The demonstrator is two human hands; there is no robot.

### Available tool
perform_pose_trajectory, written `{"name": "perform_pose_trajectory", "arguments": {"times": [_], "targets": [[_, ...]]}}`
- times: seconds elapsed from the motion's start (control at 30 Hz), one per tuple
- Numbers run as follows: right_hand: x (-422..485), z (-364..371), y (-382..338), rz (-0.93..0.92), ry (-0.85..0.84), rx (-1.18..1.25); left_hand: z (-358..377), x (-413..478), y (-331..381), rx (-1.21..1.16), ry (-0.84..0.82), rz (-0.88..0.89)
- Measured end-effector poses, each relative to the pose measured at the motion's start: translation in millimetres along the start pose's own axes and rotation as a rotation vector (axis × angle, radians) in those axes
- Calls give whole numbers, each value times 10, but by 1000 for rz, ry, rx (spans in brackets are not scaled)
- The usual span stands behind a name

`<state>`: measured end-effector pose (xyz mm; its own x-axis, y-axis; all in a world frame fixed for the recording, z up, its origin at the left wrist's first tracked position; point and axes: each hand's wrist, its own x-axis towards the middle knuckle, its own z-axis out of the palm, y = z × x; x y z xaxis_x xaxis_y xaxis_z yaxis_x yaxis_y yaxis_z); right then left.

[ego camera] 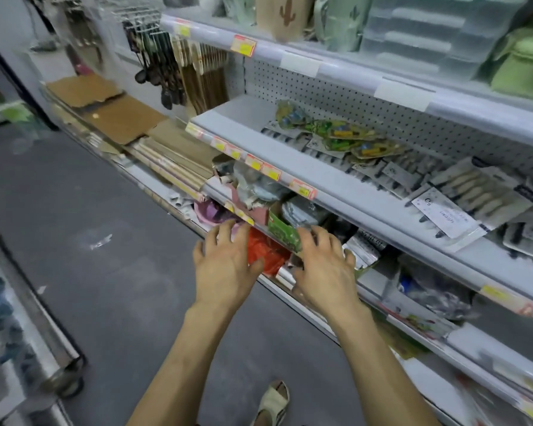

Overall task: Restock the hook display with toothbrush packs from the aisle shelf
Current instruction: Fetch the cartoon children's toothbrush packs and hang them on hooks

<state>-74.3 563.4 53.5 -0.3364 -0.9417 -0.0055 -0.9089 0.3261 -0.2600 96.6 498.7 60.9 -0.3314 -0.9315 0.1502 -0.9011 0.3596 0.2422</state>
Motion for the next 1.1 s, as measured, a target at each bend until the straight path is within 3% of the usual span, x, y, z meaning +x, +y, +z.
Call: {"name": "perform_pose_trajectory", "arguments": {"times": [0.4, 0.7, 1.1], "targets": [[1683, -10, -110, 91, 83, 119, 259, 2064, -155, 2, 35, 233], [2937, 182, 13, 328, 172, 381, 780, 3674, -372, -127, -129, 341], [3935, 502, 714, 664, 429, 639, 1695, 4662, -204, -149, -105, 507]]}}
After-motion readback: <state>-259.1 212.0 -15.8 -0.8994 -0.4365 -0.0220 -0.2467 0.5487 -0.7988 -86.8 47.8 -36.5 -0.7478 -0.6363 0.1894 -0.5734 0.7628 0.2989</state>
